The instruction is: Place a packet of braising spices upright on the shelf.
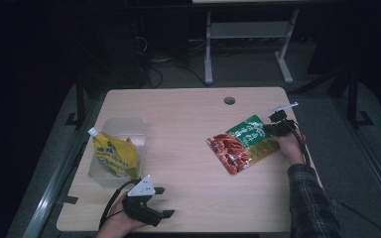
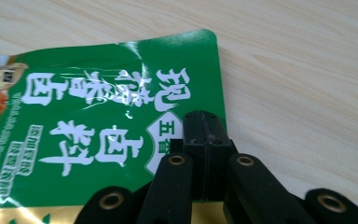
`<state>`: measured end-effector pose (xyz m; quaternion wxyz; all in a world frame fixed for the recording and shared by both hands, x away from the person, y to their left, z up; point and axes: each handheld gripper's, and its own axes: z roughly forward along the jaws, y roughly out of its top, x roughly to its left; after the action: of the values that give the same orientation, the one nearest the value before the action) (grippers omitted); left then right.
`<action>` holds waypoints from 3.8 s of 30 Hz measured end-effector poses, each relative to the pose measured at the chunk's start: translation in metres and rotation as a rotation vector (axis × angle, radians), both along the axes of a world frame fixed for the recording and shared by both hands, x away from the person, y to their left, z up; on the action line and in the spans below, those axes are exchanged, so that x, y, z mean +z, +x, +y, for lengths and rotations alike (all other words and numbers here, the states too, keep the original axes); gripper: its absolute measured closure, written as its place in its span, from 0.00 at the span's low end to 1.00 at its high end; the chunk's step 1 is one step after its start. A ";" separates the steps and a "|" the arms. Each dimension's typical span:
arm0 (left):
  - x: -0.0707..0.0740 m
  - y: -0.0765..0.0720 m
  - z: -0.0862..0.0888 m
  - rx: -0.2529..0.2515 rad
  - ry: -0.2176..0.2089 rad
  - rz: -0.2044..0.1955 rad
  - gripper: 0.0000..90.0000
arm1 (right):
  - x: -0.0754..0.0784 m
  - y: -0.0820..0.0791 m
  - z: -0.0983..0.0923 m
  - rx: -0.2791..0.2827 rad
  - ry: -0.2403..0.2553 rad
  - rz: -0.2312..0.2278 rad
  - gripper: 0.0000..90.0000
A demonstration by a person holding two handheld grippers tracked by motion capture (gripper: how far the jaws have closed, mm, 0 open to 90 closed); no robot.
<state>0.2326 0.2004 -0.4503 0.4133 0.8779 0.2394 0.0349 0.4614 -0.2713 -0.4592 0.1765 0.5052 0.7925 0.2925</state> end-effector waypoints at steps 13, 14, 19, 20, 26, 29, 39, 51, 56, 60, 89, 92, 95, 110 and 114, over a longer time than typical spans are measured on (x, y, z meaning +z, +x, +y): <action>0.002 -0.001 0.002 0.011 0.000 -0.005 0.21 | -0.006 0.000 0.005 0.030 0.001 0.017 1.00; 0.002 -0.001 0.002 0.010 -0.001 -0.005 0.21 | -0.006 0.000 0.008 0.038 0.003 0.021 1.00; 0.002 -0.002 0.001 0.005 -0.003 -0.007 0.21 | -0.005 -0.003 0.025 0.100 -0.004 0.020 1.00; 0.002 -0.002 0.001 0.005 -0.003 -0.007 0.21 | -0.005 -0.005 0.029 0.116 -0.007 0.017 1.00; 0.002 -0.002 0.001 0.003 -0.003 -0.010 0.21 | -0.005 -0.018 0.053 0.212 0.004 0.023 1.00; 0.003 -0.003 0.001 0.006 -0.010 -0.007 0.21 | -0.004 -0.025 0.064 0.267 -0.018 0.020 1.00; 0.004 -0.003 0.002 0.014 -0.021 -0.020 0.21 | -0.001 -0.051 0.097 0.409 -0.038 0.033 1.00; 0.006 -0.004 0.003 0.022 -0.030 -0.033 0.21 | -0.001 -0.089 0.121 0.562 -0.034 0.037 1.00; 0.009 -0.002 0.000 0.031 -0.031 -0.033 0.21 | 0.005 -0.094 0.124 0.561 -0.006 0.033 1.00; 0.013 0.002 -0.007 0.043 -0.029 -0.036 0.20 | 0.022 -0.108 0.108 0.508 0.096 -0.009 0.91; -0.009 0.089 -0.074 0.055 0.100 -0.010 0.14 | 0.016 -0.196 0.066 0.457 0.155 -0.031 0.27; -0.013 0.093 -0.075 0.055 0.119 -0.012 0.14 | 0.016 -0.196 0.066 0.462 0.156 -0.035 0.27; -0.016 0.095 -0.074 0.070 0.127 -0.005 0.14 | 0.017 -0.196 0.066 0.464 0.152 -0.041 0.27; -0.008 0.090 -0.076 0.022 0.194 0.017 0.63 | 0.021 -0.197 0.062 0.448 0.164 -0.073 0.27; -0.007 0.089 -0.079 0.038 0.211 0.023 0.83 | 0.023 -0.197 0.061 0.436 0.169 -0.081 0.27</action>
<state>0.3216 0.1219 -0.4571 0.3150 0.9122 0.2555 0.0578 0.2645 -0.2100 -0.4366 0.0976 0.3229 0.8479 0.4090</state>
